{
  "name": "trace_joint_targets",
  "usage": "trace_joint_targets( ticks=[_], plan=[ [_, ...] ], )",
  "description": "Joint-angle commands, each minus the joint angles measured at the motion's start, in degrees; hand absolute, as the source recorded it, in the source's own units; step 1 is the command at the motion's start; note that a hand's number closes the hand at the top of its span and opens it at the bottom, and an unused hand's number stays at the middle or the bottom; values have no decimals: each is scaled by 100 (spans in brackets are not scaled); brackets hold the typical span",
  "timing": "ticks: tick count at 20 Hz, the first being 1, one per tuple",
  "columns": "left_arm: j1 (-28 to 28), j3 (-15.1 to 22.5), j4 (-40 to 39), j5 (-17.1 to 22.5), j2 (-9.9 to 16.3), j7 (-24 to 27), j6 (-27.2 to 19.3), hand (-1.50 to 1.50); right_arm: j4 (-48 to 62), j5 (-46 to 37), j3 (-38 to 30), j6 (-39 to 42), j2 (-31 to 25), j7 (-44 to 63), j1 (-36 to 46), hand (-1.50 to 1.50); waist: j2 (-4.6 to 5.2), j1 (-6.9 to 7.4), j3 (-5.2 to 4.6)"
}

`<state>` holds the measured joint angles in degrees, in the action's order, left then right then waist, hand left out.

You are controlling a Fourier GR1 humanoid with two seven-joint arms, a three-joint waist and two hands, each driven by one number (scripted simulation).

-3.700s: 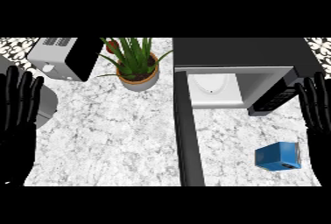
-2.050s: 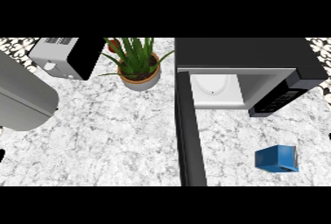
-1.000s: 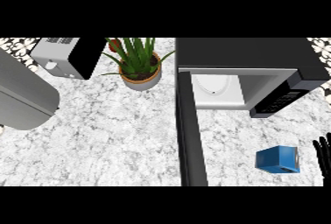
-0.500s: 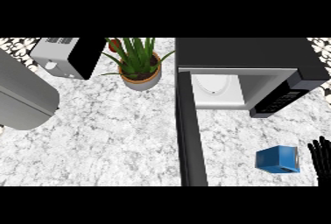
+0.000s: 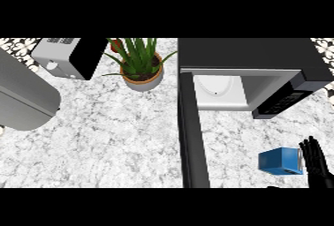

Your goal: Pick up the milk, place it into the microwave and close the microwave

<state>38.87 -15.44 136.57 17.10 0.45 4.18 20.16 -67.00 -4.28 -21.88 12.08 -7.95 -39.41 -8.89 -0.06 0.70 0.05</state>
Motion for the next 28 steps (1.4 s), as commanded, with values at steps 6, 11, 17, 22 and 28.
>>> trace_joint_targets(
  ticks=[6,11,17,22,28],
  plan=[
    [224,-37,574,522,-43,-71,124,-150,1861,-329,-54,-255,-258,-1148,763,-150,3,23,3],
    [402,55,369,546,-43,331,136,-150,2342,-453,88,-106,-415,-1679,1073,150,-3,43,1],
    [-164,-154,-48,421,-41,157,183,-150,2807,-459,7,-494,-424,-2056,1793,150,10,12,2],
    [462,-343,493,791,-42,130,326,-150,2040,-287,278,162,-475,-2003,1273,150,-18,13,-5],
    [-71,-163,140,601,-43,70,221,-150,3229,-575,424,-43,-594,-2467,2308,150,22,51,7]
  ],
)
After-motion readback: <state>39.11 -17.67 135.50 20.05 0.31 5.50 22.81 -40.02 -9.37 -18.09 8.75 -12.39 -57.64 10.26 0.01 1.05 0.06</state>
